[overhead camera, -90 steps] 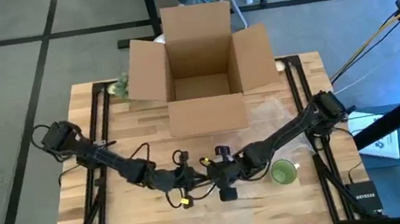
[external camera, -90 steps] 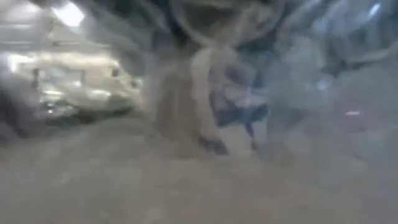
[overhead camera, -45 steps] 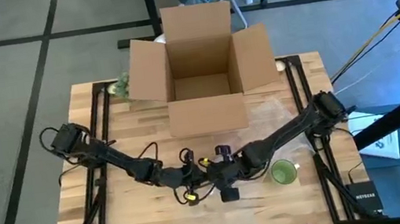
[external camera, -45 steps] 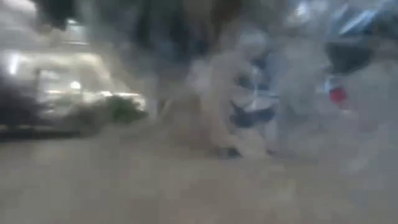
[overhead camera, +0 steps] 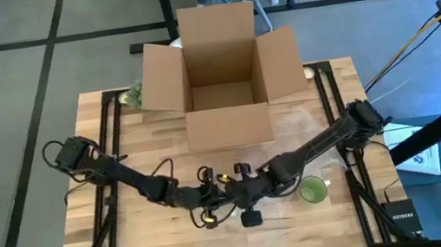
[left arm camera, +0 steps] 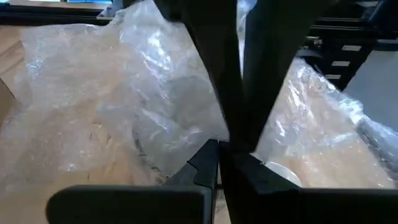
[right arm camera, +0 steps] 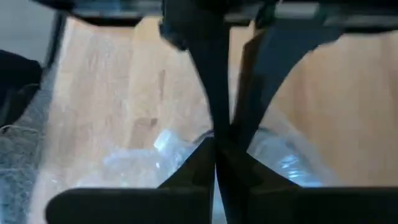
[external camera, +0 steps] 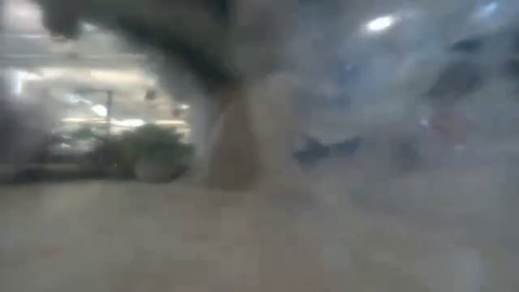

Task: Wrap mug
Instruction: Wrap the white mug with bubble wrap

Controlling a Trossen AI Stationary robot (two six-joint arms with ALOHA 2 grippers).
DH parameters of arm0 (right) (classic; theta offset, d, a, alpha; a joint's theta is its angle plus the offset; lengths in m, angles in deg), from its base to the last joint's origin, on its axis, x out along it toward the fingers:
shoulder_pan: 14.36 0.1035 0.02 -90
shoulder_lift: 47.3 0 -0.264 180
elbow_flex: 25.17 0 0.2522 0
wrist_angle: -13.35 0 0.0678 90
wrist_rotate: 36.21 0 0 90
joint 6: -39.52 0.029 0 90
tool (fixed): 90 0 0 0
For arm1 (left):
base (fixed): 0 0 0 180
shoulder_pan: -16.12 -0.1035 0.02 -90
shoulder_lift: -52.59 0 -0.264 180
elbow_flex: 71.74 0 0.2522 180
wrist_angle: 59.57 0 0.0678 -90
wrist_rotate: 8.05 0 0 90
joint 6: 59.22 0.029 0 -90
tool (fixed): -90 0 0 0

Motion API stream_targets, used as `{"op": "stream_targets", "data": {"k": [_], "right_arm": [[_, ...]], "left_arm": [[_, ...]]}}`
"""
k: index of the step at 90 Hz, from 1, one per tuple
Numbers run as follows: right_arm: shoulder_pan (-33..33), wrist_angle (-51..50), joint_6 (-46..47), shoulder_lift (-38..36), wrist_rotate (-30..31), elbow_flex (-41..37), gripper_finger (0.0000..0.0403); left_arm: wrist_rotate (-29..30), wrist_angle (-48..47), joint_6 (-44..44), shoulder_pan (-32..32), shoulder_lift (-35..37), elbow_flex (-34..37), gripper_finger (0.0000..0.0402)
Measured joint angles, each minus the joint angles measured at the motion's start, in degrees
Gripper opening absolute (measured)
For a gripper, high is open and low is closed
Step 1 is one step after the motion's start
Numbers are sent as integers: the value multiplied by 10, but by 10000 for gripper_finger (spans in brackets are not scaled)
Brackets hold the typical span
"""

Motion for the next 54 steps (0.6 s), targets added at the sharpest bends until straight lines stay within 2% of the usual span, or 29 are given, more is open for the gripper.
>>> {"op": "stream_targets", "data": {"k": [8, 31, 54], "right_arm": [[-5, 34, 9, 7, 11, -38, 0], [-9, 23, 17, 1, 1, -42, 0], [-9, -55, 1, 1, -2, 28, 0]], "left_arm": [[-6, 13, 0, 1, -1, -1, 0], [-5, 26, 13, 2, -2, 0, 0], [-5, 26, 11, 3, -2, 0, 0]]}}
